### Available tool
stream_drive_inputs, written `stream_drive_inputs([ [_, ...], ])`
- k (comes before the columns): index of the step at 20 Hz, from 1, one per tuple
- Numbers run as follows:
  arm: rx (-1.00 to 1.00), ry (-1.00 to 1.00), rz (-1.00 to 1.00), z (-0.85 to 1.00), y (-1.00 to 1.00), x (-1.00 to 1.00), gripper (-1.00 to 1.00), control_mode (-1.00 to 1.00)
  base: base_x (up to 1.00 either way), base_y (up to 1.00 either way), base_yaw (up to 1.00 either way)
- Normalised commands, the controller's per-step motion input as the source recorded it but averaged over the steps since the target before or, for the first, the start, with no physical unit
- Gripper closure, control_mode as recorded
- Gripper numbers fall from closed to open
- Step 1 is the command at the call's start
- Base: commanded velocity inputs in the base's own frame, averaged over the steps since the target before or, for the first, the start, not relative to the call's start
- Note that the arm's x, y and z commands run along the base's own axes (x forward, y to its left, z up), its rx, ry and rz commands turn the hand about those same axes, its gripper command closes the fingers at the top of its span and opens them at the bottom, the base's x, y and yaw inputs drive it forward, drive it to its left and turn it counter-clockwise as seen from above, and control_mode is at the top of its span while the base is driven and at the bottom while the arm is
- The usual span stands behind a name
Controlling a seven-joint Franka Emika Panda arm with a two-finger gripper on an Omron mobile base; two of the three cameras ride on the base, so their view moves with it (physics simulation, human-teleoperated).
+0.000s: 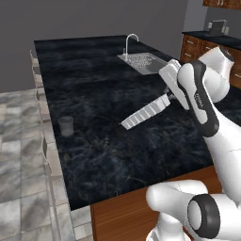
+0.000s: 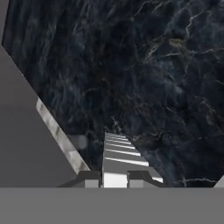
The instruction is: Open the freezer door, pick up the ice cube tray from the freezer, and place it on the dining counter.
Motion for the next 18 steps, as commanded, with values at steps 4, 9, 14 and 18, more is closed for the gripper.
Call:
stream_drive_inputs([
  [4, -0.19, -0.01, 0.07, -0.24, 0.26, 0.14, 1.0, -1.0, 0.0, 0.0, 0.0],
  [9, -0.08, -0.06, 0.14, -0.37, 0.36, 0.23, 1.0, -1.0, 0.0, 0.0, 0.0],
  [14, -0.02, -0.08, 0.07, -0.39, 0.08, 0.24, 1.0, -1.0, 0.0, 0.0, 0.0],
  [18, -0.05, -0.03, 0.0, -0.22, 0.0, 0.26, 1.0, -1.0, 0.0, 0.0, 0.0],
])
